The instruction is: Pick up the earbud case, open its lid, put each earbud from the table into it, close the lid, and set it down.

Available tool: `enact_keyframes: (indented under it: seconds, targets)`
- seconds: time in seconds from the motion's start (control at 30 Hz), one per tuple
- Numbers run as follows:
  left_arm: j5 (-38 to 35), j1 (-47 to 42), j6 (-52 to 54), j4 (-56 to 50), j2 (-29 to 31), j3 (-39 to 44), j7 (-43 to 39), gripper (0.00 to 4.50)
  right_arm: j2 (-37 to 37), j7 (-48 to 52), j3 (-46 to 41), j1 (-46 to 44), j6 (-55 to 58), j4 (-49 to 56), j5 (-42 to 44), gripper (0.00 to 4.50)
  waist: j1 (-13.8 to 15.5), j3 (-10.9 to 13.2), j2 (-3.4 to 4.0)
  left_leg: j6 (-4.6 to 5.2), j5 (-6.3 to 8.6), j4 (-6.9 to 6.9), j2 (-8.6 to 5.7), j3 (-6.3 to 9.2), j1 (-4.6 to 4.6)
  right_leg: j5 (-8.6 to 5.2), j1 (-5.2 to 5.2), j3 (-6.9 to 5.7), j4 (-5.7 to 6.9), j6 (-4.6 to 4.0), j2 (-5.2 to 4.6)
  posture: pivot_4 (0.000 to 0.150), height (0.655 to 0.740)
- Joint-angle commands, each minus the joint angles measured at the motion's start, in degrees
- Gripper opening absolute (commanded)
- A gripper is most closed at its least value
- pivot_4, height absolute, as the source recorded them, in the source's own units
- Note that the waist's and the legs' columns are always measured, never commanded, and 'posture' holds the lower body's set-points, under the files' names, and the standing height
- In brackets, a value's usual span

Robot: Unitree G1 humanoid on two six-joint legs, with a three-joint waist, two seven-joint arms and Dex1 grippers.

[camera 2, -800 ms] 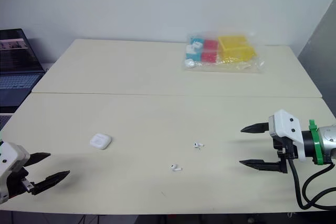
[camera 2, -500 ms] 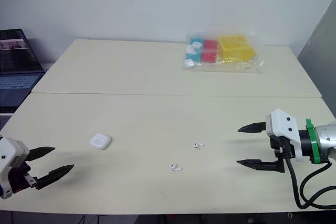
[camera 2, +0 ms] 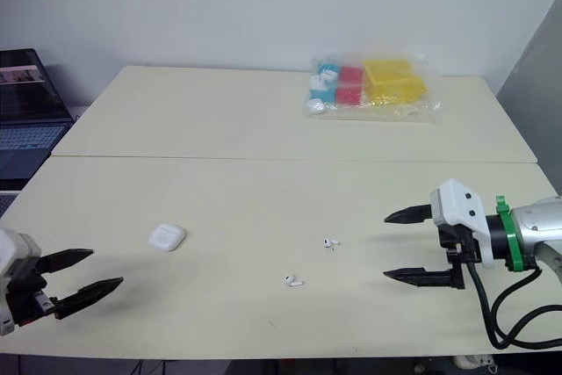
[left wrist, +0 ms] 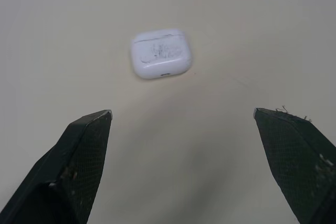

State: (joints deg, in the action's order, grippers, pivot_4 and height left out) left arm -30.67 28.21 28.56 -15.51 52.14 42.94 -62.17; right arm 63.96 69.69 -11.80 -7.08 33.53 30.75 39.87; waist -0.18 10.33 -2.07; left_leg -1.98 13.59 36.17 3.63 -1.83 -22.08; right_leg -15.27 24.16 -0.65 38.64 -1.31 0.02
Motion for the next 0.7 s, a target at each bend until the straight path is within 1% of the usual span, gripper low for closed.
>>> enact_keyframes:
  seconds: [0.03,0.13,0.23,0.4,0.53,0.7]
  targets:
    - [-0.9,-0.2,0.8,-0.7,1.0,2.6,-0.9,4.5,0.0,0.1,-0.3,-1.8,0.4,1.1,1.5,4.45,0.0,0.0,0.0,0.0,0.0,0.0,0.0,0.0,0.0,0.0,0.0,0.01,0.0,0.0,0.0,0.15,0.74]
    - [-0.7,-0.8,1.3,-0.5,0.8,2.3,-0.5,4.5,-0.2,0.1,0.0,-2.0,0.6,1.2,1.4,4.45,0.0,0.0,0.0,0.0,0.0,0.0,0.01,0.0,0.0,-0.01,-0.01,0.01,0.0,-0.01,0.0,0.15,0.74]
    - [-0.9,-2.9,2.9,-0.3,0.1,1.1,1.9,4.5,-0.6,-0.2,0.5,-2.6,0.6,1.4,1.6,4.45,0.0,0.0,0.0,0.0,0.0,0.0,0.01,0.01,0.0,0.0,-0.01,0.0,0.01,0.0,0.0,0.15,0.74]
    - [0.9,-10.2,4.2,1.6,-1.3,-6.3,6.9,4.5,-3.4,-2.9,2.8,-7.4,2.6,1.9,3.6,4.45,0.0,0.0,0.0,0.0,0.0,0.0,-0.01,0.01,0.05,0.07,-0.03,0.03,0.09,0.12,0.01,0.15,0.74]
    - [2.3,-13.2,4.0,3.3,-0.8,-11.2,7.2,4.5,-4.3,-3.6,3.7,-9.8,3.8,1.8,4.2,4.45,0.0,0.0,-0.01,0.0,-0.01,0.02,0.0,0.0,0.05,0.1,-0.03,0.05,0.12,0.16,0.06,0.15,0.74]
    - [4.3,-18.5,3.6,6.7,-2.1,-16.2,10.1,4.5,-5.0,-3.8,4.2,-11.6,4.3,2.0,4.5,4.45,0.0,0.0,-0.01,0.0,0.0,-0.01,0.0,0.02,0.0,0.08,-0.01,0.04,0.12,0.13,0.09,0.15,0.74]
